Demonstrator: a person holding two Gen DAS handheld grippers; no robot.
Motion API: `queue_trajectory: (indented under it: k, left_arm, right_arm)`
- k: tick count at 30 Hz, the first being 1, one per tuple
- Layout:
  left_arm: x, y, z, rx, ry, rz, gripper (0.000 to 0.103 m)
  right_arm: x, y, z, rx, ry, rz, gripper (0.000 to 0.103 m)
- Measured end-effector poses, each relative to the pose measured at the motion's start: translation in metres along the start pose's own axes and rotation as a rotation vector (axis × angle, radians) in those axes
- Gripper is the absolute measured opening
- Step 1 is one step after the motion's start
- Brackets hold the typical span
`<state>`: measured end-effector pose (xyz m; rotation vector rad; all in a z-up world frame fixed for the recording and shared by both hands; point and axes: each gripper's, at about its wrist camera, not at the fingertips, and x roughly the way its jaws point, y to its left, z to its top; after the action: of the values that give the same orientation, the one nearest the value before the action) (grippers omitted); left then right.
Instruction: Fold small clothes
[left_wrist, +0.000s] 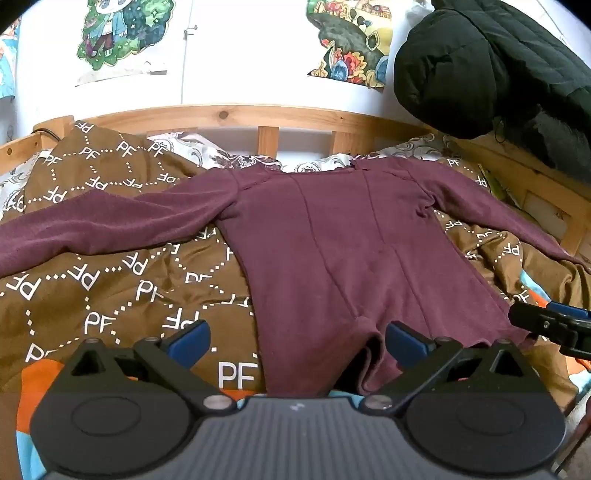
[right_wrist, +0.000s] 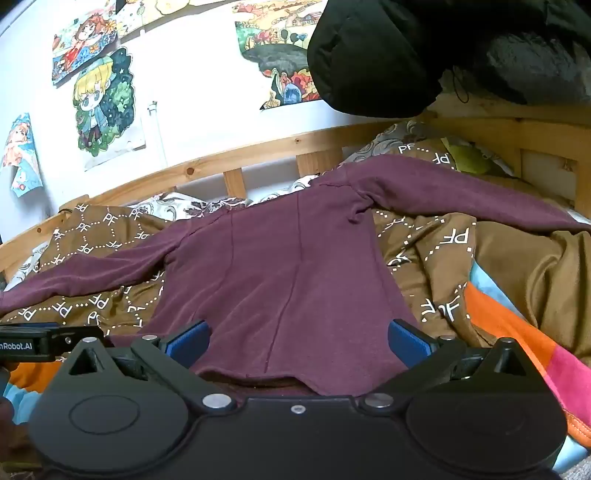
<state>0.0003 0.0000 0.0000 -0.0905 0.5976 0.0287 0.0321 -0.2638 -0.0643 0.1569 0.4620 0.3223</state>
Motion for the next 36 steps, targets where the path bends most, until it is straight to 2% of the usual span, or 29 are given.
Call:
queue_trajectory:
  k: [36]
  left_arm:
    - [0.0016, -0.0002, -0.0028, -0.008, 0.005, -0.005, 0.102]
  right_arm:
    - [-0.0004, 0.0006, 0.0001, 0.005, 0.001, -0.009, 0.103]
